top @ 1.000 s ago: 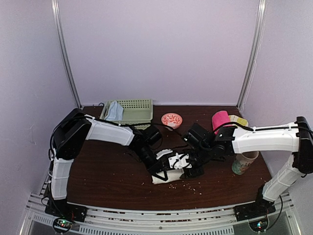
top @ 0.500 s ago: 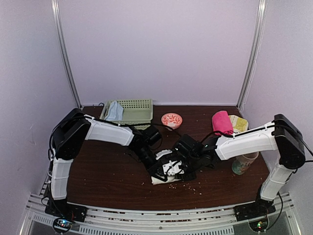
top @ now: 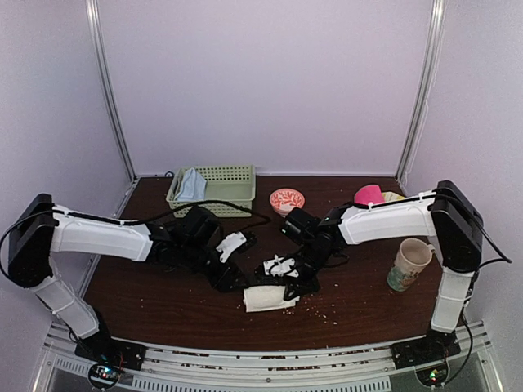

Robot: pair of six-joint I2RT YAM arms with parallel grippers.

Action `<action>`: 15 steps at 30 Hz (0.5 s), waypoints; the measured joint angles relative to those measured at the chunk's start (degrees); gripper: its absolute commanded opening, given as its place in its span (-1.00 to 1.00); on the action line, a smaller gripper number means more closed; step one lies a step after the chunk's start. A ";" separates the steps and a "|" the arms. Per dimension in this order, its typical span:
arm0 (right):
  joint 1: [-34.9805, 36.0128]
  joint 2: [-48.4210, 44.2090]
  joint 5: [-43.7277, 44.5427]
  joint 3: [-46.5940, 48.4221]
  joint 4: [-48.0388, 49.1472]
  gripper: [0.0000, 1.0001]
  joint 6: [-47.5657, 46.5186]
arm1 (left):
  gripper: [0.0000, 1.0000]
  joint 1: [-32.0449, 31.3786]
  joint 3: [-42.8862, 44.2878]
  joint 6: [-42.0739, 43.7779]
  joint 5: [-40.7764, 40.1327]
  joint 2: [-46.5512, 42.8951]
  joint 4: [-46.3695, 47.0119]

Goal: Roll the towels
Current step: Roll the towel at the center of the board.

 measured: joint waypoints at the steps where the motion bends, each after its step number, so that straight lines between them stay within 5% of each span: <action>1: -0.55 0.96 -1.46 1.22 -1.49 -0.71 0.33 | 0.09 0.00 -2.10 -0.87 -2.08 -2.47 2.14; 9: -5.92 10.60 -14.21 11.58 -13.18 -0.71 2.64 | 0.12 -7.82 -12.79 0.44 -23.98 -15.54 11.58; 15: -9.51 17.33 -23.04 17.75 -22.08 -0.71 2.56 | 0.13 -19.54 -6.56 10.47 -31.19 -8.92 10.54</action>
